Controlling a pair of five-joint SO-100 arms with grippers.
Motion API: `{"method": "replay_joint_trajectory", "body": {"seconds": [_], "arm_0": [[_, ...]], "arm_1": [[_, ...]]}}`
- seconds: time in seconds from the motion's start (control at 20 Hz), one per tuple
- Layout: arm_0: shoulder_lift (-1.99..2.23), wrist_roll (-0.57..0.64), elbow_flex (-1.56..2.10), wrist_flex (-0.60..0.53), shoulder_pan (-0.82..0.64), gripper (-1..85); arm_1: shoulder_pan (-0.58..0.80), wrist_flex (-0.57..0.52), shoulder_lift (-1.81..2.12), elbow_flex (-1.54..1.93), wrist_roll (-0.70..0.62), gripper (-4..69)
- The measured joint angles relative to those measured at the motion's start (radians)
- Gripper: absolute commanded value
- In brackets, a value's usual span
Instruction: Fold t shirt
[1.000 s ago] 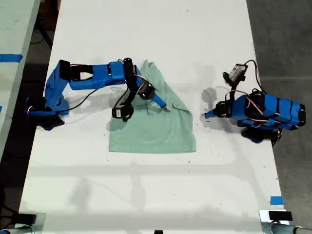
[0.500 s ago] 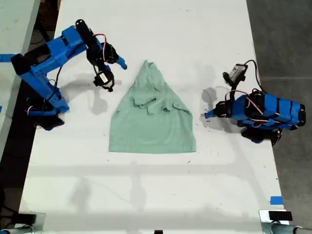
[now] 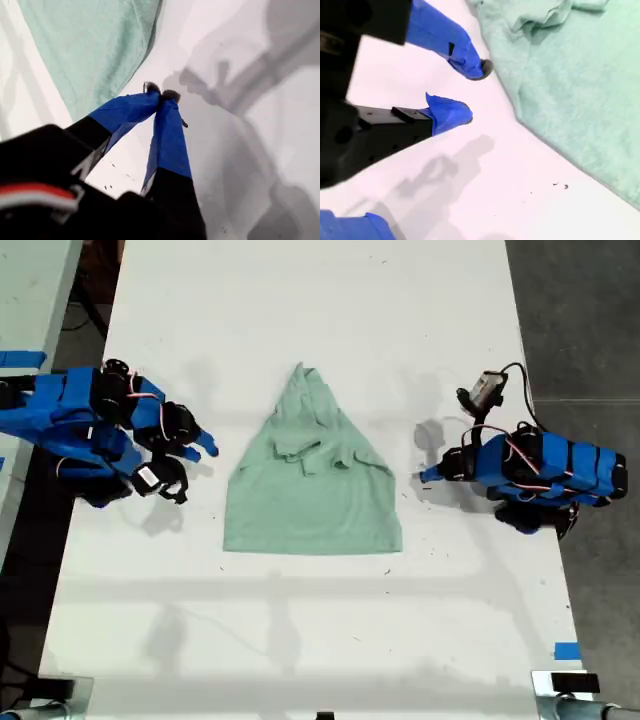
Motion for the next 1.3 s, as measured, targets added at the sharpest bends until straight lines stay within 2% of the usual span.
{"method": "replay_joint_trajectory", "body": {"seconds": [0.05, 0.15, 0.2, 0.3, 0.4, 0.55, 0.75, 0.85, 0.9, 1.05, 1.3], "arm_0": [[0.097, -0.060, 0.055, -0.037, 0.021, -0.2], [0.350, -0.184, 0.225, -0.110, 0.071, -0.2], [0.502, -0.199, 0.321, -0.137, 0.066, -0.2], [0.785, -0.176, 0.468, -0.192, 0.032, 1.3], [0.853, -0.164, 0.565, -0.236, 0.043, 1.8], [0.870, -0.130, 0.638, -0.241, 0.029, -0.1], [0.876, 0.072, 0.729, -0.264, -0.083, -0.1], [0.876, 0.127, 0.746, -0.282, -0.126, 1.0], [0.876, 0.133, 0.752, -0.287, -0.144, 3.7], [0.876, 0.133, 0.755, -0.287, -0.190, 0.0], [0.876, 0.133, 0.759, -0.287, -0.216, 1.2]], "arm_1": [[0.000, 0.000, 0.000, 0.000, 0.000, 1.5], [0.000, 0.000, 0.000, 0.000, 0.000, 1.5], [0.000, 0.000, 0.000, 0.000, 0.000, 1.5], [0.000, 0.000, 0.000, 0.000, 0.000, 1.5], [0.000, 0.000, 0.000, 0.000, 0.000, 1.5], [0.000, 0.000, 0.000, 0.000, 0.000, 1.5], [0.000, 0.000, 0.000, 0.000, 0.000, 1.5], [0.000, 0.000, 0.000, 0.000, 0.000, 1.5], [0.000, 0.000, 0.000, 0.000, 0.000, 1.5], [0.000, 0.000, 0.000, 0.000, 0.000, 1.5], [0.003, 0.000, 0.000, 0.000, -0.021, 1.5]]}}
